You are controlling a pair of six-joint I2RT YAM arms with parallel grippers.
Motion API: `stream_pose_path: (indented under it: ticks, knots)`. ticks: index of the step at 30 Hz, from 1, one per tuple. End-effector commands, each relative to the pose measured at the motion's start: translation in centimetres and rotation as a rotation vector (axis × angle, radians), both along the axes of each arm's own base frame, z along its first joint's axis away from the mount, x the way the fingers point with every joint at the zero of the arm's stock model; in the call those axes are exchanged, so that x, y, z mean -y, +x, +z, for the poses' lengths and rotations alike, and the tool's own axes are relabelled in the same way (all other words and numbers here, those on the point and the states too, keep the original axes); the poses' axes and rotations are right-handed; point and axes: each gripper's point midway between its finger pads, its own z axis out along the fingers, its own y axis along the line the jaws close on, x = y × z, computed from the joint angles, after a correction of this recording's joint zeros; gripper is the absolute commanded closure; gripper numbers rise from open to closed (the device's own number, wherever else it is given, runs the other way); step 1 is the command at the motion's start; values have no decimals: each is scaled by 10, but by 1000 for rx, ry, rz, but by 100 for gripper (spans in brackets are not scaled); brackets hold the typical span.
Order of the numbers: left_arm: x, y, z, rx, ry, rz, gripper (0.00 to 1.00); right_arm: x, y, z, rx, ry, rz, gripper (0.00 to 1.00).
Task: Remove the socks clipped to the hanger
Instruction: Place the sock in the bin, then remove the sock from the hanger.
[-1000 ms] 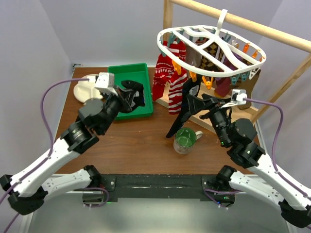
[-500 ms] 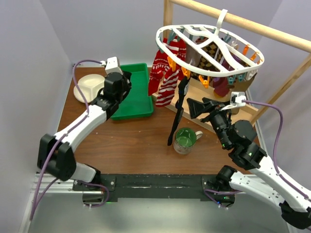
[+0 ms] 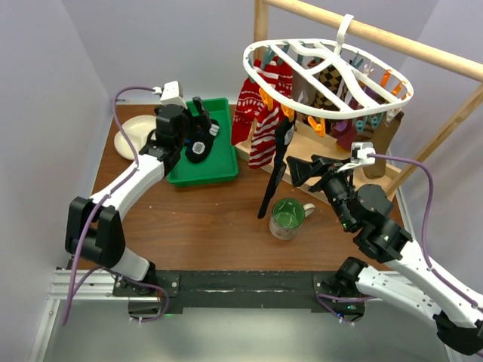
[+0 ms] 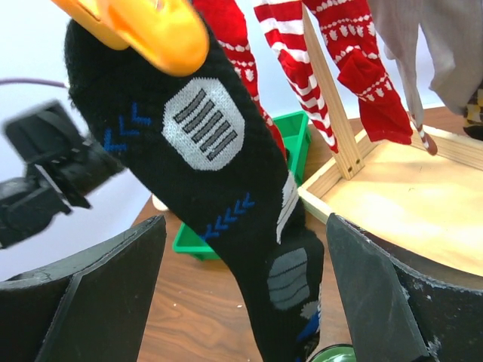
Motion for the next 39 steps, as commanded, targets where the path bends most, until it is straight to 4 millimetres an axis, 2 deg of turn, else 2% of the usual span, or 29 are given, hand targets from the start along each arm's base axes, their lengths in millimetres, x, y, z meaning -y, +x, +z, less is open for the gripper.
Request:
stream_pose_path:
  ticks: [1,7,11,12,13,15,16,17,18,25,26,28,31,35,39]
  knots:
    - [1,-10,73,158,-45,-28,0,-5,0,2,8,-3,21,9]
    - [17,-38,83,161,-110,-140,2,-14,1,-10,-8,-26,53,8]
    - [44,-73,82,166,-125,-259,5,-24,4,-25,-37,-58,76,8]
    - [58,-84,79,152,-123,-297,5,-26,5,-23,-29,-50,81,8]
    - [62,-90,71,136,-117,-310,6,-28,5,-29,-38,-53,84,8]
    - [76,-111,70,131,-122,-361,9,-27,5,-31,-38,-45,86,8]
    - [80,-119,60,112,-118,-377,11,-27,5,-34,-40,-47,85,8]
    - [82,-129,64,121,-129,-397,14,-27,4,-39,-49,-52,84,8]
    - [88,-139,60,111,-131,-426,15,-26,4,-40,-50,-53,84,8]
    - [94,-190,49,93,-190,-543,26,-22,0,-57,-73,-67,84,8]
    - [98,-197,50,90,-199,-578,30,-22,-1,-59,-77,-69,86,8]
    - [104,-209,52,86,-226,-632,34,-22,0,-65,-89,-73,84,8]
    - [117,-222,56,89,-239,-690,36,-20,-1,-71,-100,-70,76,8]
    - [150,-242,60,87,-223,-780,36,-13,1,-75,-113,-45,37,8]
    - [174,-247,61,85,-210,-821,37,-4,-2,-84,-136,-39,8,9]
